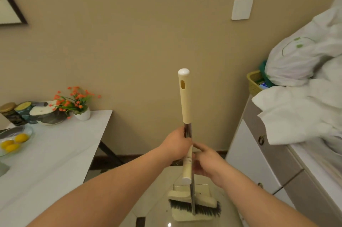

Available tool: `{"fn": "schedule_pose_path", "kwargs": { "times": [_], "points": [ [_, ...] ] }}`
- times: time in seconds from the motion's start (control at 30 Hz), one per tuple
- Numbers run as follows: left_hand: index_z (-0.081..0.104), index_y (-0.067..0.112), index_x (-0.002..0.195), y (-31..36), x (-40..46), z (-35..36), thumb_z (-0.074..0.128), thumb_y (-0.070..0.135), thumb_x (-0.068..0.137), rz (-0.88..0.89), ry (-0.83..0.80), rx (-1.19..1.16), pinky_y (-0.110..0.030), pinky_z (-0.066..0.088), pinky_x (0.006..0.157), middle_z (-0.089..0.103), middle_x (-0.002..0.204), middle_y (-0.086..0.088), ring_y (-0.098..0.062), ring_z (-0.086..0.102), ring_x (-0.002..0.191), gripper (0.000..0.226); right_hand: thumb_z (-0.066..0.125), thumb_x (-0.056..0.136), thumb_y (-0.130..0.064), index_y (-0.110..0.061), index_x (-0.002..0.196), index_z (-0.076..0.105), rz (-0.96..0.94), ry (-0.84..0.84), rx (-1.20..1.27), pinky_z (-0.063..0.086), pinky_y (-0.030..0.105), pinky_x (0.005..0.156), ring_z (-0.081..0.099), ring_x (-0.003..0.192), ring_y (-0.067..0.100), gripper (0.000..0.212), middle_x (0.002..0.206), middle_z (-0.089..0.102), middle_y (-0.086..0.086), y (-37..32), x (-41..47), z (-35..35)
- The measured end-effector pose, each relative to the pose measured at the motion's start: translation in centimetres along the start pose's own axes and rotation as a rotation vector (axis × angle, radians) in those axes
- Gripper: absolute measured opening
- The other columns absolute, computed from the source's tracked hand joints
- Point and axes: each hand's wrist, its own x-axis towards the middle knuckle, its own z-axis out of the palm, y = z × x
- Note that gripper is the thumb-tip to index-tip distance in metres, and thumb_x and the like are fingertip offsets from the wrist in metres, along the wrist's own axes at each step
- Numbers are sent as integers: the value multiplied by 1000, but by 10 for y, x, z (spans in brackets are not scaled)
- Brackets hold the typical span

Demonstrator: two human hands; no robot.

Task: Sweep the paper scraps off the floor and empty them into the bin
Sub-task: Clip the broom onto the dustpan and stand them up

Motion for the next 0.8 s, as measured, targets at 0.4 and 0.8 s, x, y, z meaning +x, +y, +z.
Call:
{"fn": "schedule_pose_path", "kwargs": {
  "times": [0.4, 0.8],
  "points": [
    [58, 28, 132, -39, 117, -32, 53, 18, 94, 75, -370, 342, -44, 59, 89, 71, 121, -4, -26, 69, 104, 40, 65, 88, -17, -44, 123, 58, 212, 74, 302, 55, 39, 65, 68, 76, 29, 44, 83, 72, 13, -6, 113, 9],
    [60, 25, 133, -133, 197, -79, 55, 22, 98, -405, -153, 322, -37, 58, 92, 68, 119, 1, -13, 70, 99, 36, 73, 90, -28, -38, 125, 56, 419, 145, 337, 61, 38, 81, 64, 79, 22, 41, 94, 67, 12, -4, 258, 6]
  ]
}}
